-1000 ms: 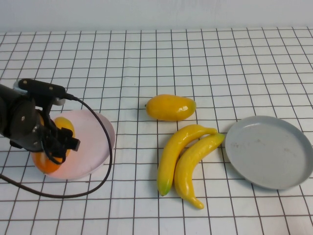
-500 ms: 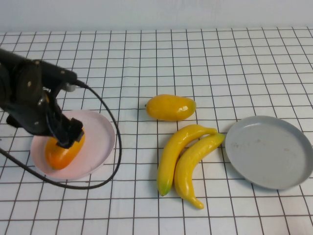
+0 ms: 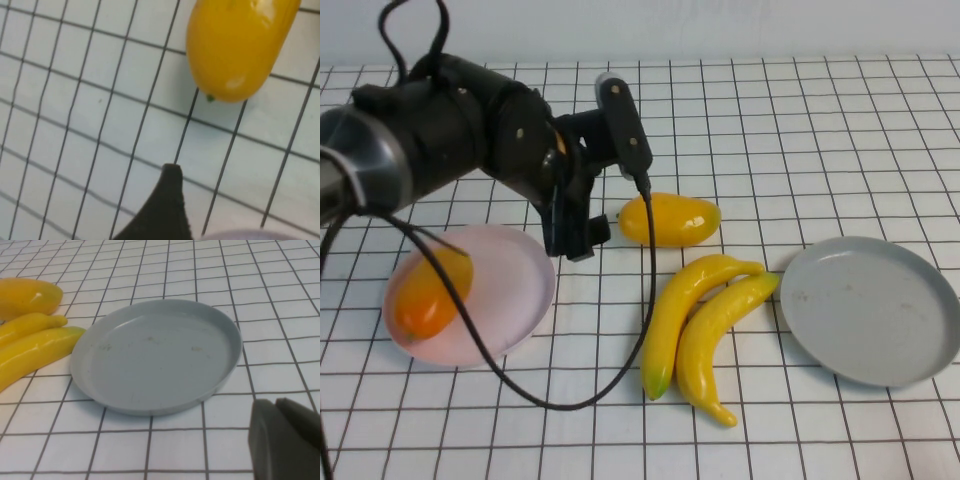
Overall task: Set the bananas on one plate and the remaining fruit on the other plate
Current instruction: Put one type of fruit in the left plate
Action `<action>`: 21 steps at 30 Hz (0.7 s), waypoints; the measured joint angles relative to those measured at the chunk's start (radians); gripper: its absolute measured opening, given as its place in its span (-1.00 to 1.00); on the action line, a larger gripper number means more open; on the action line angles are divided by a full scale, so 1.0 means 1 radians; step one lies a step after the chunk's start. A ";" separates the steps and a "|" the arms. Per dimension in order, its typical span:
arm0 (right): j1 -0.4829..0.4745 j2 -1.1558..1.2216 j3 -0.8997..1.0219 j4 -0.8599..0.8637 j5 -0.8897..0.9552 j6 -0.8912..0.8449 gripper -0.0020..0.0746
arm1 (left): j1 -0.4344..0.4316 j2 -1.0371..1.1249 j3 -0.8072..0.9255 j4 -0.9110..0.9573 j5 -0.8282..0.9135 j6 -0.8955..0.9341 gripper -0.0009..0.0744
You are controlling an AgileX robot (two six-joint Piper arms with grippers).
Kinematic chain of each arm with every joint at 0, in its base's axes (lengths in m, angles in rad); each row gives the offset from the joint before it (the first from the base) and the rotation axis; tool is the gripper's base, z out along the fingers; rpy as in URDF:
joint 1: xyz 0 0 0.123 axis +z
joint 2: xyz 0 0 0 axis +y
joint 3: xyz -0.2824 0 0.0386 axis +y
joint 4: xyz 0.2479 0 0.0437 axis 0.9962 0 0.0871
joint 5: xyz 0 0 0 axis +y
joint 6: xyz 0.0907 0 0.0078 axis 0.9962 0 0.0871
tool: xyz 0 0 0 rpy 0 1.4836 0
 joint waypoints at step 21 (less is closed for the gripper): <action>0.000 0.000 0.000 0.000 0.000 0.000 -0.99 | -0.010 0.431 -0.375 -0.287 0.019 0.298 0.80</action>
